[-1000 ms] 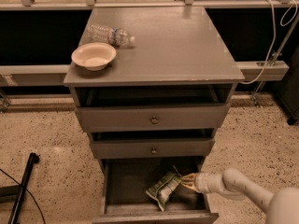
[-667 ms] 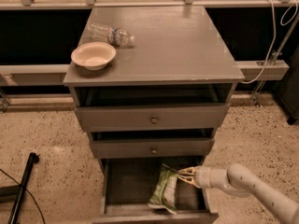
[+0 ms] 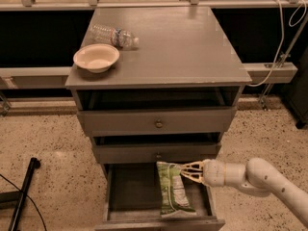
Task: Pick green jalapeno chip bag from bottom drawer and place on counter
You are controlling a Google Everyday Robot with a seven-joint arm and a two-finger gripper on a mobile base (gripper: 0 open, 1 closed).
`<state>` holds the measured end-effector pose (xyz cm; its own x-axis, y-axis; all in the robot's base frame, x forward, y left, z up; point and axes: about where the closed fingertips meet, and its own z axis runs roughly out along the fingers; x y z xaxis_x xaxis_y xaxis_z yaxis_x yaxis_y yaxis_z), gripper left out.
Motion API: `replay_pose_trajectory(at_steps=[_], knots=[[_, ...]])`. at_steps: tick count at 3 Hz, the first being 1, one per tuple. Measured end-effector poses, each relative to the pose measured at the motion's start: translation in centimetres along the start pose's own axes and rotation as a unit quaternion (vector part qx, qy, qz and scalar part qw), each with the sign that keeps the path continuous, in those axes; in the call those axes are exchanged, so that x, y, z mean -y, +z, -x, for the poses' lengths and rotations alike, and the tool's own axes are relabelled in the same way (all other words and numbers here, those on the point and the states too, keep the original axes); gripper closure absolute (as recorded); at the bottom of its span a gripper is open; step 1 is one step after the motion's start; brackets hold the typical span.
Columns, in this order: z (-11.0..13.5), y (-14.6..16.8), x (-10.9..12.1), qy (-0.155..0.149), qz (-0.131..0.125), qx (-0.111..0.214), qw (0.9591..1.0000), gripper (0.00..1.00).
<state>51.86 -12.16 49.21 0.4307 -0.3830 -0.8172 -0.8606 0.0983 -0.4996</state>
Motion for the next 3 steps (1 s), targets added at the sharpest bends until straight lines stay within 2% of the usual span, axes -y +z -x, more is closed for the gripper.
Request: replay_pose_trajectory(at_steps=[1, 2, 3], knots=[[4.9, -0.6, 0.5, -0.035, 0.007, 0.024, 0.9991, 1.0], [8.4, -1.3, 1.0, -0.06, 0.0, 0.023, 0.9979, 1.0], [8.5, -1.2, 1.1, -0.06, 0.001, 0.027, 0.9979, 1.0]])
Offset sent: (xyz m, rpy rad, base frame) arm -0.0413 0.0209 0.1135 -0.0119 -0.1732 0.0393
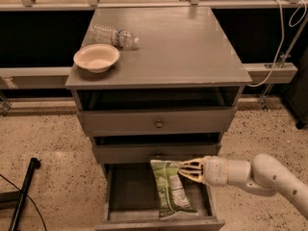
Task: Pick green jalapeno chip bag from bottom drawer and place on counter
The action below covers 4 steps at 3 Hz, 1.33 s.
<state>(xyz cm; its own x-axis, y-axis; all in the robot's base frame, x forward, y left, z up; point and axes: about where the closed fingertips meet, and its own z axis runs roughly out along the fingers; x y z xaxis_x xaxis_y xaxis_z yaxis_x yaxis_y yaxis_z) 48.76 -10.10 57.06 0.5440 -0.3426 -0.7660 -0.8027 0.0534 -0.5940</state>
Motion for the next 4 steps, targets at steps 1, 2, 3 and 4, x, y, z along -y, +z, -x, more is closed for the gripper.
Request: replay_pose_trajectory(at_steps=[1, 2, 3, 4], knots=[[1.9, -0.7, 1.5, -0.029, 0.004, 0.039, 0.9988, 1.0], [4.4, -1.7, 3.0, -0.056, 0.002, 0.09, 0.9944, 1.0], [9.8, -2.8, 4.7, -0.117, 0.017, 0.147, 0.9821, 1.0], [13.3, -3.5, 5.6, -0.155, 0.031, 0.166, 0.9734, 1.0]])
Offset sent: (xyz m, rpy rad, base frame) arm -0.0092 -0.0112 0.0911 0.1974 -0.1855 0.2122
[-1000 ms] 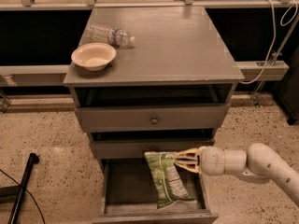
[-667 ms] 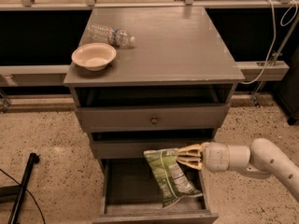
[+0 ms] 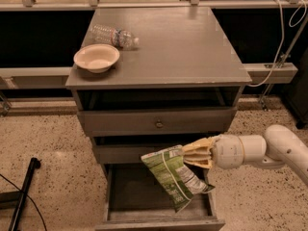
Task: Pick green jalapeno chip bag from bottom drawer and place on counter
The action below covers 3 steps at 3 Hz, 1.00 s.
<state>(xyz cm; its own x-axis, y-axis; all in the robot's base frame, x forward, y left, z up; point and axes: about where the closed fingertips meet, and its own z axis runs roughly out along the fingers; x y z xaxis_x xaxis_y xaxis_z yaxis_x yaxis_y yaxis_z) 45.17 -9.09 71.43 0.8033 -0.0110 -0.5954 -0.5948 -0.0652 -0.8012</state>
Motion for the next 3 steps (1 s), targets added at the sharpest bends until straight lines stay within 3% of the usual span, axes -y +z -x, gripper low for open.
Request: replay_pose_trajectory(at_steps=[2, 3], knots=[[3.9, -0.1, 6.4, -0.05, 0.027, -0.04, 0.9976, 1.0], [3.7, -0.8, 12.2, -0.049, 0.022, -0.089, 0.9946, 1.0]])
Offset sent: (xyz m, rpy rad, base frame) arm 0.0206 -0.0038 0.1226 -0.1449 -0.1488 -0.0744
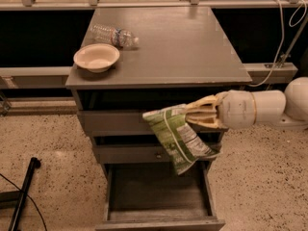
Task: Pick green jalapeno chip bag from bottom drawer and place on counter
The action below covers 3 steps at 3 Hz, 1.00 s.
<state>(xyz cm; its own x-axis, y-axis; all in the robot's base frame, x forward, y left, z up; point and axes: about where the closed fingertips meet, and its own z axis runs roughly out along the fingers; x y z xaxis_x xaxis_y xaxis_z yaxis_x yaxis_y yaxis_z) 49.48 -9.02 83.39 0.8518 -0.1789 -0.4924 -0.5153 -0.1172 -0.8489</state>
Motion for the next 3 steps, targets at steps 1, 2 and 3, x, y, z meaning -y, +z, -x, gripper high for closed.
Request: replay_pose_trajectory(at_steps=[1, 2, 3], knots=[[-1.8, -0.7, 6.3, 0.014, -0.012, -0.047, 0.9987, 1.0], [-4.2, -1.4, 14.3, 0.036, -0.03, -0.096, 0.9943, 1.0], [-4.3, -1.3, 14.7, 0.038, -0.029, -0.094, 0.9944, 1.0]])
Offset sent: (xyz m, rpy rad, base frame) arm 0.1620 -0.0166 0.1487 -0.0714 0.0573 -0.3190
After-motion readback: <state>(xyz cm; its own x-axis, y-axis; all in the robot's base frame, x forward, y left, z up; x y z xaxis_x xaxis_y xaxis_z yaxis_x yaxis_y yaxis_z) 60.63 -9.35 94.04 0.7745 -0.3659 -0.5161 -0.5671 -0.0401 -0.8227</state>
